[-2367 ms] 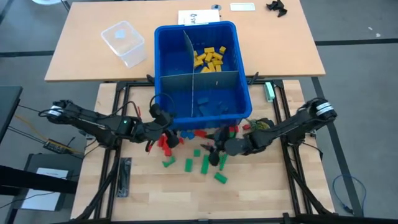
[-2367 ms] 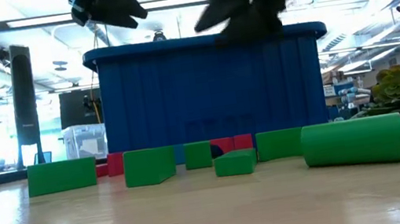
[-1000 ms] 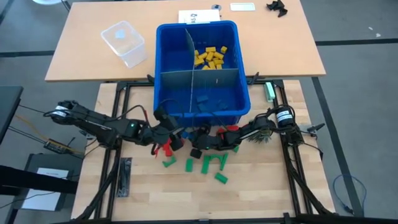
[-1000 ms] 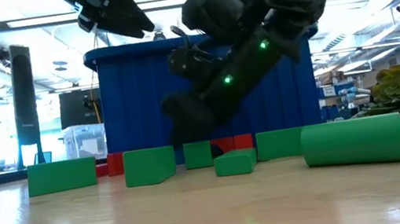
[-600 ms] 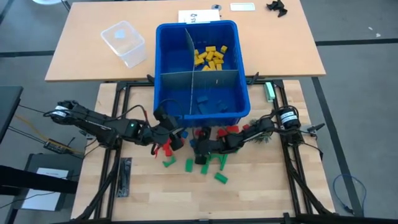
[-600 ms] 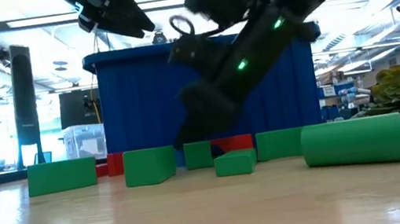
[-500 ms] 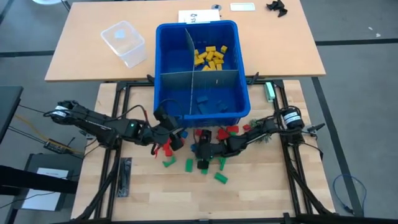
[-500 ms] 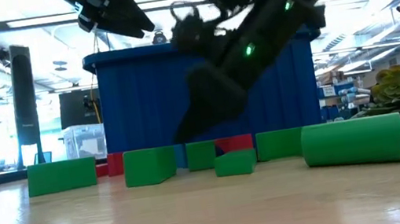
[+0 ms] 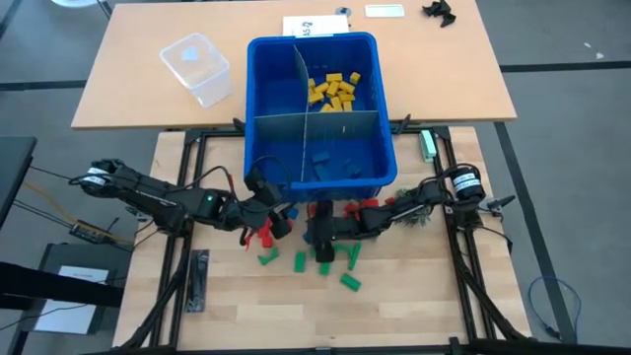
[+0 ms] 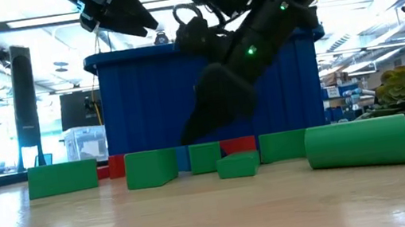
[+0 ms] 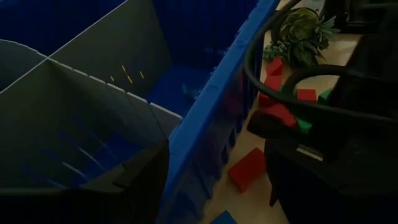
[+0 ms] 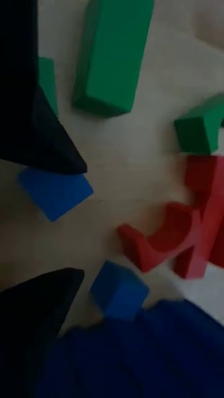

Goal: Sort Items/Unsort Items

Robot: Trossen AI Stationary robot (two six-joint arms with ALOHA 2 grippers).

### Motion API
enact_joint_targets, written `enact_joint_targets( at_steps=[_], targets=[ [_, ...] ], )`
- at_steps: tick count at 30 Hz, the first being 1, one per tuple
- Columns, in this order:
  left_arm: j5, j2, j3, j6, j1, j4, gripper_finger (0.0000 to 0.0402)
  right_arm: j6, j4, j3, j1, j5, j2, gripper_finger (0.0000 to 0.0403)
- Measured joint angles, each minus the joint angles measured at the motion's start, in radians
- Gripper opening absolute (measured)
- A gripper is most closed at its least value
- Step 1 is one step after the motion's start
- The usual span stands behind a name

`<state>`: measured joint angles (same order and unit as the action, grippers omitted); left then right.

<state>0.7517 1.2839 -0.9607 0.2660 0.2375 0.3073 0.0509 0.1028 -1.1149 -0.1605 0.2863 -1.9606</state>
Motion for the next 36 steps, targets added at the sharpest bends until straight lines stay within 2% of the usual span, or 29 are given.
enact_joint_targets(
  at_steps=[8, 13, 20, 22, 28, 36],
  targets=[
    [0.000, 0.000, 0.000, 0.000, 0.000, 0.002, 0.0270, 0.067, 0.002, -0.002, 0.051, -0.225, 0.001, 0.0257],
    [0.000, 0.000, 0.000, 0.000, 0.000, 0.003, 0.0270, 0.086, 0.021, 0.000, 0.051, -0.265, 0.001, 0.0246],
    [-0.001, 0.000, 0.000, 0.000, 0.000, 0.005, 0.0270, 0.147, 0.003, 0.001, 0.039, -0.347, 0.007, 0.0251],
    [-0.001, 0.000, 0.000, 0.000, 0.000, 0.005, 0.0270, 0.165, -0.003, 0.001, 0.037, -0.349, 0.004, 0.0251],
    [-0.001, 0.000, 0.000, 0.000, 0.000, 0.003, 0.0270, 0.104, -0.015, 0.003, 0.049, -0.185, 0.000, 0.0244],
    [-0.001, 0.000, 0.000, 0.000, 0.000, -0.002, 0.0270, 0.132, -0.005, 0.002, 0.058, -0.236, 0.000, 0.0245]
  ],
)
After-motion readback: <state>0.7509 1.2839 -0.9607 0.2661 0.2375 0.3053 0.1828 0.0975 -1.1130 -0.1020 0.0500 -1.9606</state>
